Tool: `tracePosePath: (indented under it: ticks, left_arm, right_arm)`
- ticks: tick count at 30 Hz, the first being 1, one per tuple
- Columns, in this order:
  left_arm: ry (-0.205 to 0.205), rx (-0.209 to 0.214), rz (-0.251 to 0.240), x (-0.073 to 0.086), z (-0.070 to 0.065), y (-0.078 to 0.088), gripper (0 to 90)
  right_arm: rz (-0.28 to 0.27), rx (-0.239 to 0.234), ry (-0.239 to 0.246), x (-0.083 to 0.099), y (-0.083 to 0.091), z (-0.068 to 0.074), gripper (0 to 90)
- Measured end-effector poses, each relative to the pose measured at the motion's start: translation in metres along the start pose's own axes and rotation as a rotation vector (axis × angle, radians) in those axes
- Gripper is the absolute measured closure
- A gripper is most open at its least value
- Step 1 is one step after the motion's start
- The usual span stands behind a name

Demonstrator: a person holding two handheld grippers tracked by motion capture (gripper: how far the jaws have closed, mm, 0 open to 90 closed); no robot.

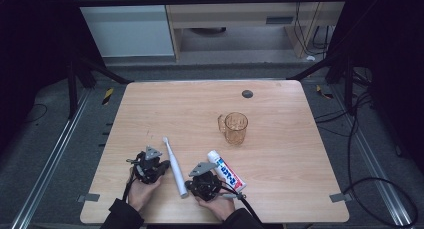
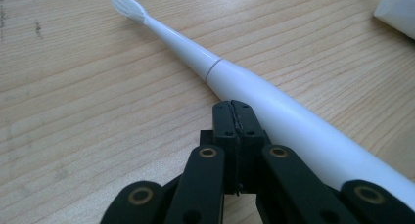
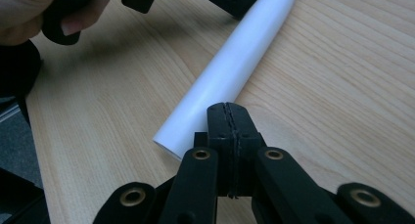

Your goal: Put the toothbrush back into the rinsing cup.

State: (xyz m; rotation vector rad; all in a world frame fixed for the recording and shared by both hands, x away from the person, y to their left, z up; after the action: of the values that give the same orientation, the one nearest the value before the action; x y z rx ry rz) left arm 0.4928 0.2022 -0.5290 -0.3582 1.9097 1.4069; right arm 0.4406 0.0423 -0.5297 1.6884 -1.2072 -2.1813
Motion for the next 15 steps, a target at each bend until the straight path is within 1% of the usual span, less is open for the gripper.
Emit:
tracePosePath:
  ticks: [4, 5, 8, 9, 11, 12, 15]
  left_arm:
    - [0.000, 0.003, -0.003, -0.002, -0.002, -0.001, 89.8]
    - [-0.007, 0.002, -0.002, -0.003, -0.002, -0.001, 89.8]
    - [-0.006, 0.004, -0.007, -0.004, -0.003, -0.001, 89.8]
    - [0.000, 0.005, -0.013, -0.004, -0.003, 0.000, 89.8]
    - [0.004, 0.004, -0.013, -0.005, -0.002, 0.001, 89.8]
    - [0.010, 0.004, -0.016, -0.005, -0.001, 0.001, 89.8]
    - [0.011, 0.003, -0.016, -0.005, 0.000, 0.001, 89.8]
  right_arm:
    - [0.000, -0.009, -0.001, -0.001, -0.002, 0.003, 89.6]
    - [-0.002, -0.009, 0.001, -0.001, -0.001, 0.003, 89.5]
    - [-0.009, 0.001, -0.001, -0.002, 0.001, 0.001, 89.3]
    - [-0.029, 0.018, -0.009, -0.003, 0.008, -0.005, 88.9]
    - [-0.044, 0.042, -0.014, -0.004, 0.016, -0.013, 88.5]
    - [-0.053, 0.059, -0.019, -0.005, 0.022, -0.018, 88.4]
    - [-0.072, 0.119, -0.034, -0.006, 0.040, -0.037, 87.9]
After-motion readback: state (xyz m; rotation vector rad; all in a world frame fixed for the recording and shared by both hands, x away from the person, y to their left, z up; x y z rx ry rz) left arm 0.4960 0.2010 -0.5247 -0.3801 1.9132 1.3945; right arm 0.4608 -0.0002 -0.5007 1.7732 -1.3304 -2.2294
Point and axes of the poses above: each handheld gripper's, and its own axes: y roughly backward along the jaws, x roughly out of its underside, z roughly to its left, the point moved 5 cm from there along -y, roughly forward along the jaws, and after that the axes turned 8 degrees about y, right-handed, at the moved point
